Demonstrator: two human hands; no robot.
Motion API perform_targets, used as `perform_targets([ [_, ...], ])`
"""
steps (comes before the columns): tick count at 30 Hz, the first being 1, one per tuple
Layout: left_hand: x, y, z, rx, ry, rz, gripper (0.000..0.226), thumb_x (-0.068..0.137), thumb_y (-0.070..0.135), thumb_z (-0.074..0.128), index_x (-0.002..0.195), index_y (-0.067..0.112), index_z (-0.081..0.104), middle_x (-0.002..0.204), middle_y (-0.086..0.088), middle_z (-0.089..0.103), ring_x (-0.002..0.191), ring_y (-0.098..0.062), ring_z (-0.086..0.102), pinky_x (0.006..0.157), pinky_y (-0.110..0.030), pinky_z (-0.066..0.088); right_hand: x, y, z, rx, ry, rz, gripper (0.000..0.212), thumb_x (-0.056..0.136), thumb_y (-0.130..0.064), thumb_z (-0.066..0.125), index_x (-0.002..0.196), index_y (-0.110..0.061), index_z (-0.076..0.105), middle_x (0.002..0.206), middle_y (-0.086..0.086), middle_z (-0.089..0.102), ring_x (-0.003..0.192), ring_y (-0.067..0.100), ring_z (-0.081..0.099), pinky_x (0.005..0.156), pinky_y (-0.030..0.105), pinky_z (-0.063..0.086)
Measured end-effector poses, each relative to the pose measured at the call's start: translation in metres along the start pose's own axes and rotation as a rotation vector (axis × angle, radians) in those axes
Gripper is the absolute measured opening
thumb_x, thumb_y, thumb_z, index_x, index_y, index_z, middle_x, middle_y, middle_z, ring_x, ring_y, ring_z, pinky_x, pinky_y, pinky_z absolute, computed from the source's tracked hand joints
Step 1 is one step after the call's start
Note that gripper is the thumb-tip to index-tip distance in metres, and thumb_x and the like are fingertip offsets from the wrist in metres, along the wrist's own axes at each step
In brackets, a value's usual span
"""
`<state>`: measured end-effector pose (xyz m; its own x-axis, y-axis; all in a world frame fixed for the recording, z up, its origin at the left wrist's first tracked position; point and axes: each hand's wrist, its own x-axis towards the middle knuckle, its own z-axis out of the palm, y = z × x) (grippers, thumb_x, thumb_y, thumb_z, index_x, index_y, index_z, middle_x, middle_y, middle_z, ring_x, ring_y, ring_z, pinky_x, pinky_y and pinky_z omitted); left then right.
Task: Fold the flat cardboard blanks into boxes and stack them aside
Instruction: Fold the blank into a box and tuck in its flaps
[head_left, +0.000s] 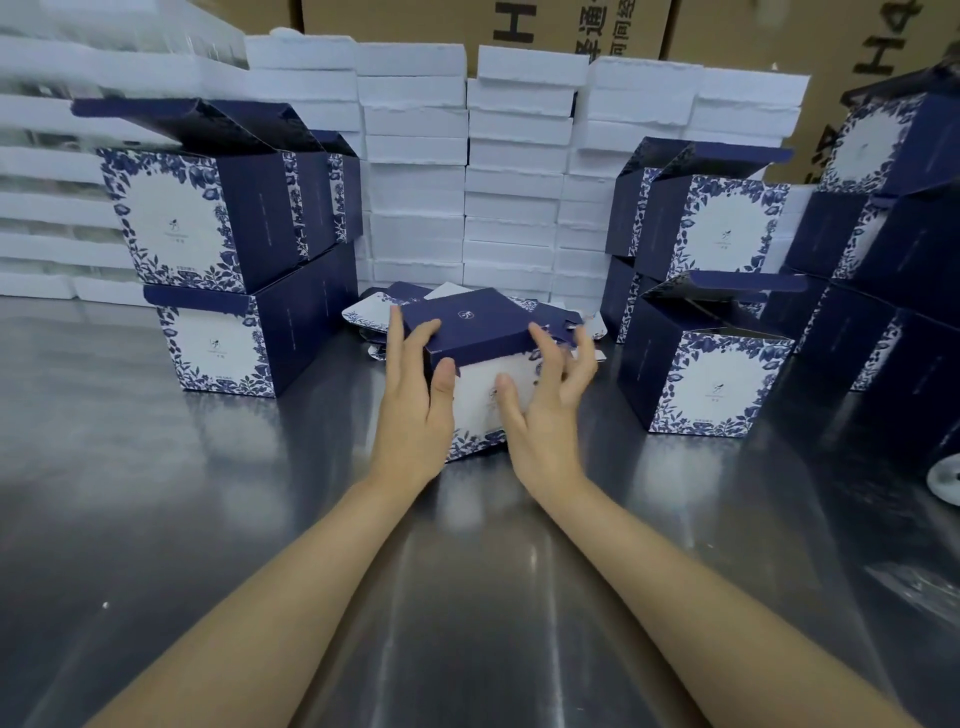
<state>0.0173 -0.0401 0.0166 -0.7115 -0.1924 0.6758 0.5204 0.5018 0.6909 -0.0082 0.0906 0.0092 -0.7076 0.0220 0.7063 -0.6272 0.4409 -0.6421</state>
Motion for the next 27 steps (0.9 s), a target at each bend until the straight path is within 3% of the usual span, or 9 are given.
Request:
perform_targets([
  [3, 0.000, 0.003, 0.006, 0.009, -0.011, -0.056, 0.046, 0.104, 0.027, 0.034, 0.149, 0.025, 0.027, 0.163, 0.006, 0.000, 0.123, 0.035, 0.003, 0.092, 0.009, 0.013, 0.002, -0.001, -0.006, 0.091, -0.134, 0.101, 0.050, 0.099, -0.020, 0.052, 0.145, -0.019, 0.033, 0.145, 0.004, 0.042, 0.124, 0.018, 0.045, 0.110, 0.033, 0.033],
  [6, 0.010, 0.023, 0.011, -0.018, 0.025, -0.030, 0.045, 0.104, 0.027, 0.035, 0.148, 0.027, 0.029, 0.163, 0.006, 0.001, 0.135, 0.020, 0.007, 0.094, 0.009, 0.011, 0.022, -0.015, -0.025, 0.091, -0.054, 0.046, 0.047, 0.096, -0.017, 0.056, 0.140, -0.021, 0.039, 0.137, -0.003, 0.050, 0.120, 0.014, 0.049, 0.105, 0.039, 0.039],
  [9, 0.037, 0.064, 0.022, -0.105, 0.127, 0.086, 0.042, 0.103, 0.017, 0.037, 0.145, 0.019, 0.035, 0.163, -0.002, 0.006, 0.143, -0.001, 0.016, 0.103, 0.000, 0.018, 0.056, -0.040, -0.052, 0.098, 0.089, -0.084, 0.047, 0.093, -0.009, 0.057, 0.136, -0.021, 0.041, 0.135, -0.001, 0.051, 0.119, 0.016, 0.051, 0.102, 0.042, 0.041],
  [13, 0.075, 0.126, 0.060, -0.318, 0.176, 0.267, 0.038, 0.102, 0.013, 0.041, 0.140, 0.012, 0.040, 0.162, -0.009, 0.011, 0.143, -0.017, 0.030, 0.111, -0.036, 0.035, 0.100, -0.062, -0.115, 0.127, 0.262, -0.258, 0.048, 0.089, -0.004, 0.055, 0.127, -0.025, 0.034, 0.131, 0.005, 0.050, 0.116, 0.021, 0.053, 0.098, 0.048, 0.045],
  [16, 0.090, 0.160, 0.104, -0.410, 0.091, 0.370, 0.043, 0.102, 0.019, 0.046, 0.143, 0.012, 0.039, 0.162, -0.010, 0.012, 0.145, -0.017, 0.025, 0.114, -0.037, 0.032, 0.120, -0.047, -0.167, 0.128, 0.373, -0.334, 0.046, 0.085, 0.002, 0.051, 0.126, -0.008, 0.032, 0.131, 0.015, 0.045, 0.119, 0.025, 0.051, 0.101, 0.048, 0.044],
  [20, 0.093, 0.154, 0.155, -0.376, -0.094, 0.302, 0.053, 0.101, 0.024, 0.048, 0.150, 0.019, 0.028, 0.162, -0.002, 0.009, 0.147, -0.009, 0.012, 0.116, -0.021, 0.020, 0.123, -0.009, -0.207, 0.112, 0.326, -0.117, 0.045, 0.086, -0.002, 0.048, 0.124, -0.020, 0.033, 0.120, 0.013, 0.055, 0.101, 0.017, 0.060, 0.085, 0.031, 0.051],
  [22, 0.088, 0.135, 0.169, -0.339, -0.190, 0.191, 0.055, 0.102, 0.023, 0.044, 0.152, 0.021, 0.022, 0.160, -0.011, 0.017, 0.145, -0.019, 0.019, 0.116, -0.029, 0.024, 0.122, 0.009, -0.209, 0.020, 0.235, 0.041, 0.046, 0.087, -0.005, 0.049, 0.123, -0.029, 0.035, 0.103, -0.003, 0.059, 0.075, -0.001, 0.059, 0.067, 0.016, 0.048],
  [24, 0.082, 0.117, 0.177, -0.253, -0.286, 0.149, 0.058, 0.104, 0.020, 0.039, 0.154, 0.022, 0.011, 0.158, -0.016, 0.020, 0.144, -0.026, 0.023, 0.116, -0.031, 0.024, 0.123, 0.022, -0.204, -0.035, 0.247, 0.151, 0.047, 0.087, -0.008, 0.049, 0.127, -0.030, 0.035, 0.091, -0.011, 0.054, 0.055, -0.003, 0.048, 0.050, 0.009, 0.039],
  [27, 0.077, 0.109, 0.185, -0.184, -0.315, 0.202, 0.064, 0.102, 0.013, 0.039, 0.154, 0.018, 0.001, 0.163, -0.001, 0.000, 0.148, -0.012, 0.007, 0.106, 0.001, 0.006, 0.126, 0.029, -0.198, -0.022, 0.347, 0.209, 0.047, 0.087, -0.009, 0.045, 0.128, -0.030, 0.034, 0.102, -0.003, 0.056, 0.063, 0.009, 0.047, 0.047, 0.011, 0.036],
])
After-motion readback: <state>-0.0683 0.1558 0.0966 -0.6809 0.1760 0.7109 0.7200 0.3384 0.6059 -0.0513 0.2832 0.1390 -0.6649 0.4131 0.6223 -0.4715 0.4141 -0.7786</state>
